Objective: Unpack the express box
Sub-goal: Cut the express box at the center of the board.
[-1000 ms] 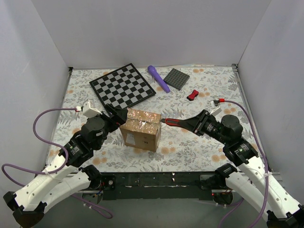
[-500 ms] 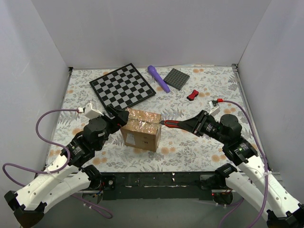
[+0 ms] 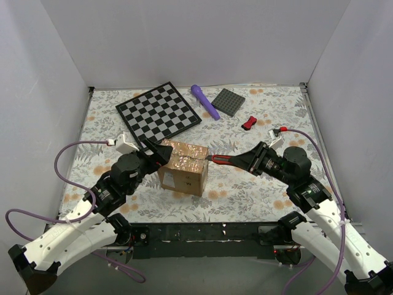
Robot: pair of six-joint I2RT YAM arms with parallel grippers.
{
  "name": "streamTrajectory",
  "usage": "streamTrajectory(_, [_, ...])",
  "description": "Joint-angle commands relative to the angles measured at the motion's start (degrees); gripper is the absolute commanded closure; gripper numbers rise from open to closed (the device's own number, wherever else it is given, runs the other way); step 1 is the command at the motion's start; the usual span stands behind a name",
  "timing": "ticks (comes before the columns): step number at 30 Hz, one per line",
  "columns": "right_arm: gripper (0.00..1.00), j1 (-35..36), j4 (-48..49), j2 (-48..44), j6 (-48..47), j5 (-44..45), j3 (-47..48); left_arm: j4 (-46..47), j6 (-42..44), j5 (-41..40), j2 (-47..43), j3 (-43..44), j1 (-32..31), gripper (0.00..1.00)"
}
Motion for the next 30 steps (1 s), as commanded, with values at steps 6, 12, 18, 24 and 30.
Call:
streamTrajectory(6, [0.99,0.02,3.86,2.6,1.15,-1.0,2.02,7.26,1.8,7.12,0.93,-2.7,0.17,0.18])
streamTrajectory(12, [0.99,-0.07,6.49,3.56,2.74,-2.23,0.7,9.37,2.15,10.46,2.34,-3.4,0.17,0.18])
streamTrajectory(18, [0.99,0.2,12.02,6.37,4.58,-7.76,-0.35,10.33,1.89,11.16,2.42,-4.37,0.17,0.19])
streamTrajectory(24, [0.99,2.66,14.49,11.02,4.06,-12.6,0.52,11.74,0.31,12.83,3.65,-5.43,0.08,0.2])
streamTrajectory(30, [0.99,2.74,16.69,12.79,3.97,-17.34,0.7,12.88,-0.22,13.63,4.01,-5.95,0.17,0.26])
